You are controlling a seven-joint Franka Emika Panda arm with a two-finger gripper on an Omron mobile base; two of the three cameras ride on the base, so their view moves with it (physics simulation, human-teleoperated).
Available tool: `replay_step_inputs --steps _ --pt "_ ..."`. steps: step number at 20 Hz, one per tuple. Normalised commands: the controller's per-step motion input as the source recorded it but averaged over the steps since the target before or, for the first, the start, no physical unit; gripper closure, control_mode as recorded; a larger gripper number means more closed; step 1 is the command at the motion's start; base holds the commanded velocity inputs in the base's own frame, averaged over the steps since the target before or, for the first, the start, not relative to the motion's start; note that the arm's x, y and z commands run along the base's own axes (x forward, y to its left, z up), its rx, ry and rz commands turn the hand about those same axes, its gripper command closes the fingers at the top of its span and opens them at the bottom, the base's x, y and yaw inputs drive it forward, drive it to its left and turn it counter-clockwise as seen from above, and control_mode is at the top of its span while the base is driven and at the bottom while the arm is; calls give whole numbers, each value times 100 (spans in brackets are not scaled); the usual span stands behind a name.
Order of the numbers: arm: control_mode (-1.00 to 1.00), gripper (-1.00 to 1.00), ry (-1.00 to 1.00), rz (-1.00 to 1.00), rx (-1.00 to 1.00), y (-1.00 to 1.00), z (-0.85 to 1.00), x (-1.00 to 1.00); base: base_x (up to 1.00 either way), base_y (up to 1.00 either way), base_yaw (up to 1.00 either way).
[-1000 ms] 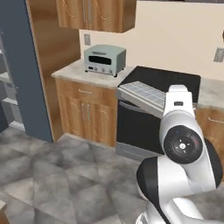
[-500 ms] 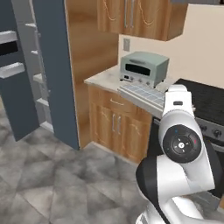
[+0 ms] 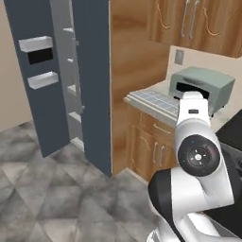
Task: The ice cube tray has been filled with water. Take the tray and place it in the freezer to make ice. Close the freezer door after placing the tray.
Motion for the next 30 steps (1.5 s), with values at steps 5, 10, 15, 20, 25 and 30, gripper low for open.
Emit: replay_step_inputs --steps 5,10,15,20,25,30 --pt "100 100 0 0 0 0 0 0 100 20 17" --pt "100 100 0 0 0 0 0 0 100 55 1" --pt "100 100 0 0 0 0 0 0 100 49 -12" --pt "100 100 0 0 0 0 0 0 92 44 -22" --pt "100 100 0 0 0 0 0 0 60 40 -34" --pt "100 100 0 0 0 0 0 0 38 44 -42"
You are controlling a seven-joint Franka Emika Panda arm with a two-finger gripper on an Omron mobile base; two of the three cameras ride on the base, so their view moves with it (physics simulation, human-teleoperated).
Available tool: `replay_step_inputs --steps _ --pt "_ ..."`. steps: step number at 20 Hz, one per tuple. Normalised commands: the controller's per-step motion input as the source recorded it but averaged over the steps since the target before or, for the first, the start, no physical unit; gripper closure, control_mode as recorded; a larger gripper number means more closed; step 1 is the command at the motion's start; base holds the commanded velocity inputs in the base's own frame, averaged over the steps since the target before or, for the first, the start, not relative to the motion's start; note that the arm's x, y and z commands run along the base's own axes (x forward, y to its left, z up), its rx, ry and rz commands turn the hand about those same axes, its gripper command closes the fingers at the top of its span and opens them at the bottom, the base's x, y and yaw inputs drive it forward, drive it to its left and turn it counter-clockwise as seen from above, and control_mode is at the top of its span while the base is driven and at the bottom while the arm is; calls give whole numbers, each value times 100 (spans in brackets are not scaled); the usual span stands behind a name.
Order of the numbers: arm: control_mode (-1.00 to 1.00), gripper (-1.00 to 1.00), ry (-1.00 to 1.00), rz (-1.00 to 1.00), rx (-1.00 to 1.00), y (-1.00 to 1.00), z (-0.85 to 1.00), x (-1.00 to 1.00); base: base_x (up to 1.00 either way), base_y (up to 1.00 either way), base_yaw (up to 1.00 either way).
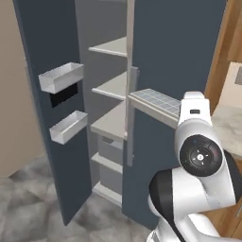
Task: The ice cube tray has been filled with water. Take the tray and place it in the freezer to make ice. Close the freezer door after placing the tray.
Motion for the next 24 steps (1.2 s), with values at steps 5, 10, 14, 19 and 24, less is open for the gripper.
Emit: replay_step_inputs --steps 5,10,14,19,24 --pt "100 100 0 0 0 0 0 0 15 71 -48" --pt "100 100 0 0 0 0 0 0 0 82 -51" --pt "100 100 0 0 0 0 0 0 0 75 -52" --pt "100 100 0 0 0 0 0 0 0 61 -50" --pt "100 100 0 0 0 0 0 0 0 68 -46"
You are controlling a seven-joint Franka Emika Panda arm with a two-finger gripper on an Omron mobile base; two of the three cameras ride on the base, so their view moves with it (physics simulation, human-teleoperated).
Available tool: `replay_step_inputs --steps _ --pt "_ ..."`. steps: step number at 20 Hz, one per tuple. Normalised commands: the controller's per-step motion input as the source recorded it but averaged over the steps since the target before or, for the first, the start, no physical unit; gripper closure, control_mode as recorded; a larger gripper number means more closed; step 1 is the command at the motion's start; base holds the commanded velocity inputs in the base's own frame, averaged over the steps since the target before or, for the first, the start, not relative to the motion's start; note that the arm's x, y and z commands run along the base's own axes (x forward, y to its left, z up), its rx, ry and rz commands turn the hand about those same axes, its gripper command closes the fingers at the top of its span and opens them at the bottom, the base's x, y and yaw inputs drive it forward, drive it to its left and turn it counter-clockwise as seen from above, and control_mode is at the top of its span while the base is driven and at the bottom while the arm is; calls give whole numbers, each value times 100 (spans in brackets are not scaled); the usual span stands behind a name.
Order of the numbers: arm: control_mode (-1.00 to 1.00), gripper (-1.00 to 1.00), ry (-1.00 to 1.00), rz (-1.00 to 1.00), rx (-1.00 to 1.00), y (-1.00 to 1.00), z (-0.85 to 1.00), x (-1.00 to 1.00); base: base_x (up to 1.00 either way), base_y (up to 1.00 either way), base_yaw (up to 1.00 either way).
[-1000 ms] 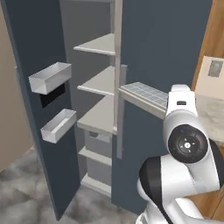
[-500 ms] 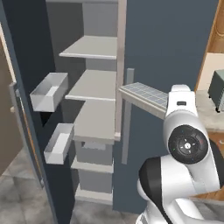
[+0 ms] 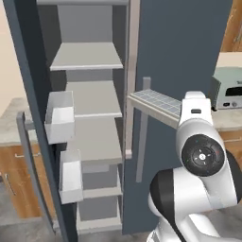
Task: The ice cube tray has been filled with water. Take the tray and place it in the freezer to make ice. Close the freezer door after placing the tray.
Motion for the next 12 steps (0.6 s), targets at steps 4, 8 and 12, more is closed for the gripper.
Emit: replay_step_inputs --steps 4,8,12 --pt "100 100 0 0 0 0 0 0 0 67 -43" --pt "100 100 0 0 0 0 0 0 0 42 -37" --pt "-100 100 0 -5 4 0 8 0 0 9 -20"
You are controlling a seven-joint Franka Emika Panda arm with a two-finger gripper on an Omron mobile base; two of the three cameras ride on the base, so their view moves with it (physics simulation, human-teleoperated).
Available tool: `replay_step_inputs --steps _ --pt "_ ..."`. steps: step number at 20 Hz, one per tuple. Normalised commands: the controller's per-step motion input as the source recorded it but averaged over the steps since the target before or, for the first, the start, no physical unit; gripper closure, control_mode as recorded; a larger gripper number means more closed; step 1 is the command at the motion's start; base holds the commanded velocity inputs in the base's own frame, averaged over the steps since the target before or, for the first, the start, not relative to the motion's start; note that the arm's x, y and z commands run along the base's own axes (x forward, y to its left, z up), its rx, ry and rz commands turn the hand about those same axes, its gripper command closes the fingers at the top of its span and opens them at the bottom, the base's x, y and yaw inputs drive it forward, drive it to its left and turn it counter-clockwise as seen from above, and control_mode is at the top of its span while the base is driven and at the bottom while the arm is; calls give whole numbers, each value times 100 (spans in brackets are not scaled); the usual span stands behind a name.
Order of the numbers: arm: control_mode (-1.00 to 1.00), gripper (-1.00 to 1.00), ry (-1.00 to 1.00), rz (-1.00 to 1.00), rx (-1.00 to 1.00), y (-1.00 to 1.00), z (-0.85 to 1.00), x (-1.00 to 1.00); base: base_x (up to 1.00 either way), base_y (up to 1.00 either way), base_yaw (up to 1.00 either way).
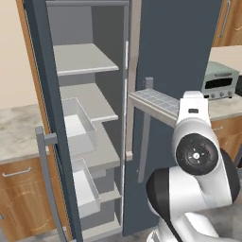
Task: The ice cube tray has been filled with water. Take the tray and place it in the freezer to make ice. Close the freezer door after placing the tray.
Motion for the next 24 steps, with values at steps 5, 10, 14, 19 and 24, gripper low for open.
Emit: replay_step_inputs --steps 5,10,14,19,24 --pt "-100 100 -2 -6 24 5 51 0 0 0 0" --pt "-100 100 -7 0 26 25 63 0 0 0 0" --pt "-100 100 -2 0 9 57 26 5 0 0 0" --pt "-100 100 0 0 0 90 1 20 0 0 0" --pt "-100 100 0 0 -1 56 3 79 0 0 0"
